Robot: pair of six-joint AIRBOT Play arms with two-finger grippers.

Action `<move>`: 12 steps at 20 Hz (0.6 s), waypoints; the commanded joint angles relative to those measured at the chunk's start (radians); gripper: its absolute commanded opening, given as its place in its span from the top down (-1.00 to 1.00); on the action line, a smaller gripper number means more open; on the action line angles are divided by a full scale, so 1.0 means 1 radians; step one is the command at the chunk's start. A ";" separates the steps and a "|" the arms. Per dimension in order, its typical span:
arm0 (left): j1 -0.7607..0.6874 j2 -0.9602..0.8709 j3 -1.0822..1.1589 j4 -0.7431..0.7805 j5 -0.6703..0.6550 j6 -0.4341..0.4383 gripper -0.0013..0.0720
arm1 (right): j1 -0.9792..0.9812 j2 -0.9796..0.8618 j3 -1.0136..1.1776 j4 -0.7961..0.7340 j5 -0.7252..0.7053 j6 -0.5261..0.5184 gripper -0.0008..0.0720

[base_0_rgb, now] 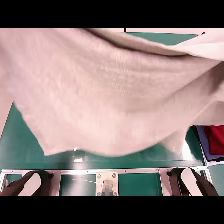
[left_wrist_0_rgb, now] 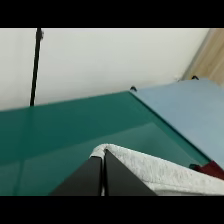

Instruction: Fold the shirts.

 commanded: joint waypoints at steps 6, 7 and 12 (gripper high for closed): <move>-0.064 -0.331 -0.502 0.040 0.075 0.222 0.92 | 0.418 -0.255 -0.740 -0.047 -0.485 -0.199 0.96; -0.093 -0.407 -0.505 0.040 0.123 0.245 0.92 | 0.438 -0.349 -0.732 -0.034 -0.525 -0.218 0.96; -0.185 -0.700 -0.474 -0.008 0.407 0.257 0.92 | 0.449 -0.791 -0.472 0.059 -0.511 -0.258 0.96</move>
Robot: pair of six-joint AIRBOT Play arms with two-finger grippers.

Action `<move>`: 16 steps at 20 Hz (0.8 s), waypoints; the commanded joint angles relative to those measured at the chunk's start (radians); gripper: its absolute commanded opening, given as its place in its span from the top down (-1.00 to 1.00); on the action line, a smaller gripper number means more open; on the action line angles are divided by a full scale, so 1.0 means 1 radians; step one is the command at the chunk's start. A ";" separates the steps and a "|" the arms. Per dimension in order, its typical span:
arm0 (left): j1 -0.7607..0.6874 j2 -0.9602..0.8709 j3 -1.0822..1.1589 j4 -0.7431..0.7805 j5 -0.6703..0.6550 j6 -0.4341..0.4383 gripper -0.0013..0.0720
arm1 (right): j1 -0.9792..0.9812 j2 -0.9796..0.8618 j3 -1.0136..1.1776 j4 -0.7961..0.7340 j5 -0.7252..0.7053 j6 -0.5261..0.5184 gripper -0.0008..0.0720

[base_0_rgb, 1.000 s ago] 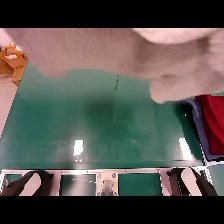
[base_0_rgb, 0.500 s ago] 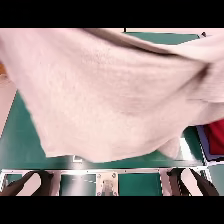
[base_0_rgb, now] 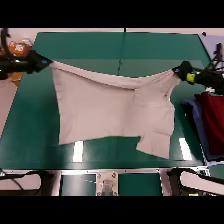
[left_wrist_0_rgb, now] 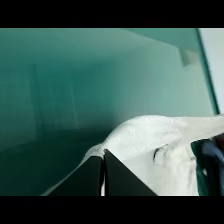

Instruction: Fold the shirts.

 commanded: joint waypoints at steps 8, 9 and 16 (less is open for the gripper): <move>-0.045 -0.220 0.096 0.021 0.204 0.019 0.92 | 0.016 -0.440 0.436 0.019 0.098 -0.018 0.96; -0.045 -0.220 0.096 0.051 0.157 0.017 0.92 | 0.006 -0.439 0.447 -0.015 0.162 -0.018 0.96; -0.038 -0.220 0.082 0.431 -0.076 -0.140 0.92 | -0.029 -0.389 0.401 -0.428 0.468 0.056 0.96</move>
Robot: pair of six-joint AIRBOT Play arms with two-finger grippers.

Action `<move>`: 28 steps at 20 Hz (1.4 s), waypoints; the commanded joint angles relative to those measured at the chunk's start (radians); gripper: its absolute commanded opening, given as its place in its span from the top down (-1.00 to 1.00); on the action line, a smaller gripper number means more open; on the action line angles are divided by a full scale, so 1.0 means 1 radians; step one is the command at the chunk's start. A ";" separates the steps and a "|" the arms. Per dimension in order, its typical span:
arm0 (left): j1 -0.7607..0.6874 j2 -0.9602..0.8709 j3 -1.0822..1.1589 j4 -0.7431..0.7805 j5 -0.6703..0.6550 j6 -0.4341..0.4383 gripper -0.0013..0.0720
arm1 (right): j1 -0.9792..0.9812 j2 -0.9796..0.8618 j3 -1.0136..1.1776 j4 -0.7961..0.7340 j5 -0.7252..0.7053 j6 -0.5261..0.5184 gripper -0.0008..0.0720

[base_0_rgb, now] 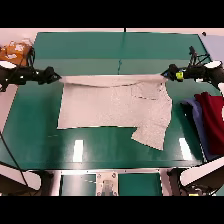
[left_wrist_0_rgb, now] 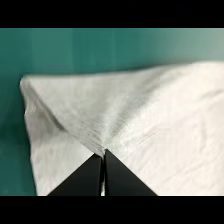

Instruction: Fold the shirts.

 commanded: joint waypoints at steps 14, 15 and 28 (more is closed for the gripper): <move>-0.053 -0.001 -0.034 0.264 -0.022 -0.061 0.92 | 0.000 0.045 -0.160 -0.283 0.049 0.100 0.95; -0.060 -0.002 -0.034 0.262 -0.019 -0.062 0.92 | 0.000 0.045 -0.160 -0.270 0.050 0.100 0.95; 0.048 0.045 0.112 0.445 -0.496 -0.299 0.93 | -0.208 0.195 -0.163 -0.269 0.379 0.204 0.96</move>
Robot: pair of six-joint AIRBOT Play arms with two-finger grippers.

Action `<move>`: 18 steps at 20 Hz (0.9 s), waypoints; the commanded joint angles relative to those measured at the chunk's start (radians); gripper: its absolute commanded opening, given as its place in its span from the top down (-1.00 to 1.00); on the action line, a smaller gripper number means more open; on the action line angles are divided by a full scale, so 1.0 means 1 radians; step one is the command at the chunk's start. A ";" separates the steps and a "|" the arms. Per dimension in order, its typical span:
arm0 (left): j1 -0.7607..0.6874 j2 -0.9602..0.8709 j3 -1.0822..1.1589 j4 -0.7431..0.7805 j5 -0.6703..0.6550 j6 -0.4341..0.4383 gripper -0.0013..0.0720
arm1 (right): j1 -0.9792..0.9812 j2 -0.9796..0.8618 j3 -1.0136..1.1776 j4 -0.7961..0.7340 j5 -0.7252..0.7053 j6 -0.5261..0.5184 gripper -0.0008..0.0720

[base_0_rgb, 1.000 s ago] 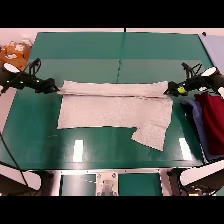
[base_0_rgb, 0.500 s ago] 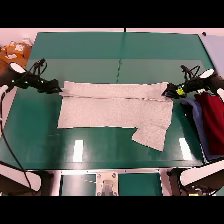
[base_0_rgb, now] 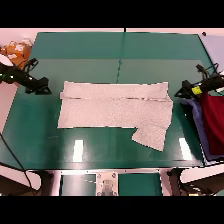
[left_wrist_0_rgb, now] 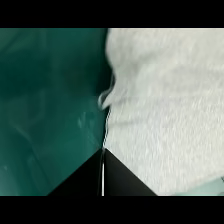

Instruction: Fold the shirts.

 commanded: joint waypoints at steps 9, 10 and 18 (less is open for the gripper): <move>0.005 0.828 -0.988 -0.073 0.357 -0.132 0.66 | -0.046 0.728 -0.822 -0.201 -0.155 0.243 0.79; 0.005 0.890 -1.079 -0.146 0.410 -0.133 -0.54 | -0.046 0.757 -0.869 -0.171 -0.178 0.243 0.30; 0.004 0.917 -1.352 -0.546 0.634 -0.037 -0.83 | -0.045 0.721 -1.034 0.038 -0.380 0.135 -0.14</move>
